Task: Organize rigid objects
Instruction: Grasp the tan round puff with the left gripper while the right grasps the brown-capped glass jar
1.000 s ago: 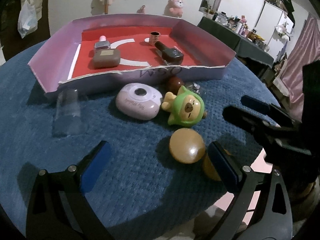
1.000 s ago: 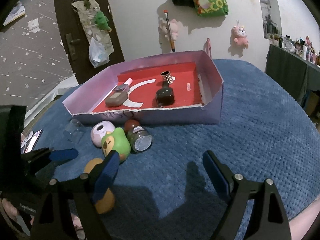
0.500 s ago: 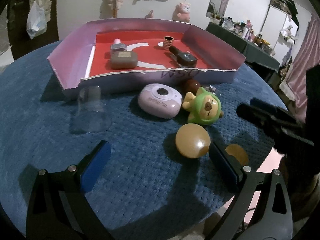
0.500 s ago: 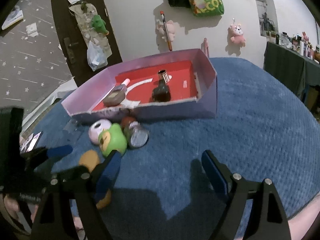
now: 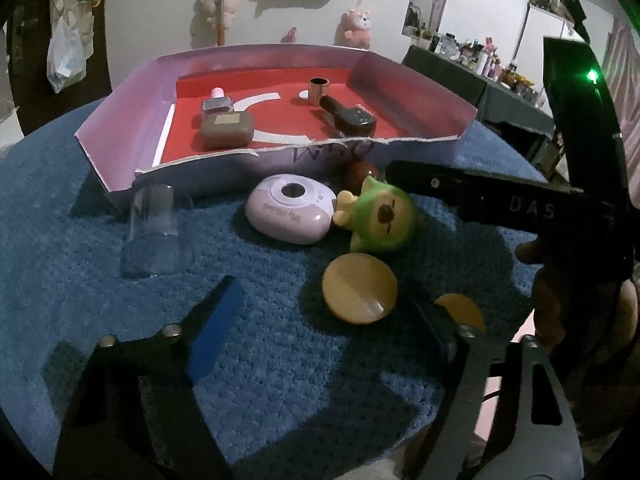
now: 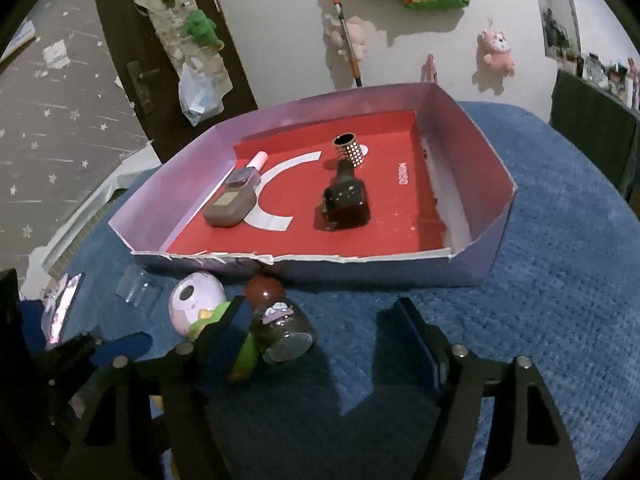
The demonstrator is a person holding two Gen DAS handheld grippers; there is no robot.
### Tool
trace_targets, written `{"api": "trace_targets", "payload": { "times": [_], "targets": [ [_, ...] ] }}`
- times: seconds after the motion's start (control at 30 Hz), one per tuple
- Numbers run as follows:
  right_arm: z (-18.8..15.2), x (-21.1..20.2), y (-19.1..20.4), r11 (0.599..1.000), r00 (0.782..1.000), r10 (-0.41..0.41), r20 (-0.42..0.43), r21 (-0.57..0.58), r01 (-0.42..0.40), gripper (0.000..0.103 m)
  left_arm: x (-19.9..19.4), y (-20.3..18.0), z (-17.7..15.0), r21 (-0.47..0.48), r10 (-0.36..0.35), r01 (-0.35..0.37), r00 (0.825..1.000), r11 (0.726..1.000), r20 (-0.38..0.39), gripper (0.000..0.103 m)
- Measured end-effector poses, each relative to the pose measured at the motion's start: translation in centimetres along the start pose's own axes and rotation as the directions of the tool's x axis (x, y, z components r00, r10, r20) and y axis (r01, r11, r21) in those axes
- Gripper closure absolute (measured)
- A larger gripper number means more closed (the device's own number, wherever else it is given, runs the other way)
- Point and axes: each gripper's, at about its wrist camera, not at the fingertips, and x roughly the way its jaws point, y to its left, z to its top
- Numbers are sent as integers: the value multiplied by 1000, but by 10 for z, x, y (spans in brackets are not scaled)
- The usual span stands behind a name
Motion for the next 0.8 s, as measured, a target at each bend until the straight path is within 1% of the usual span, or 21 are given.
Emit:
{"api": "trace_targets", "payload": {
  "times": [0.07,0.13,0.2,0.27,0.33,0.37,0.43,0.53,0.6,0.63,0.7,0.73,0.77,0.8],
  "targets": [
    [-2,-2,2,1000,1000,3,0,-12,-3,34,0,-1,0,-4,-18,18,1000,1000,4,33],
    [-2,-2,1,1000,1000,13,-3,-15,-13,35,1,-5,0,7,-34,34,999,999,3,41],
    [0,2,-3,999,999,50,-17,9,-50,39,2,-12,0,36,-42,42,999,998,3,41],
    [3,8,-5,995,995,95,-35,30,-94,45,2,-19,-2,62,-32,32,999,998,4,47],
    [4,11,-9,992,991,124,-50,45,-122,47,2,-21,-2,75,-27,27,1000,997,2,52],
    [4,11,-9,991,990,131,-59,44,-128,48,2,-21,-2,75,-28,28,1000,997,1,53],
    [2,7,-6,994,992,105,-68,3,-105,48,1,-19,-1,74,-15,15,1000,997,0,60],
    [-2,-4,10,992,998,20,-61,-119,-27,48,1,-13,-1,59,-7,7,1000,998,-1,60],
    [0,-6,17,984,998,-15,-61,-179,4,48,1,-11,-1,44,-16,16,1000,999,0,60],
    [1,-4,19,980,998,-20,-63,-200,7,48,1,-12,-1,47,-14,14,1000,999,-1,60],
    [6,3,19,978,997,-7,-76,-208,-9,49,1,-13,-1,62,-2,2,1000,998,-1,60],
    [8,6,18,978,996,7,-86,-205,-24,52,0,-14,-2,69,-1,1,1000,998,0,60],
    [10,12,16,981,992,47,-115,-182,-68,61,-1,-14,-3,71,-8,8,1000,997,-1,60],
    [11,13,13,983,990,69,-125,-159,-88,62,-2,-14,-3,71,-14,14,1000,997,-1,60]
  ]
}}
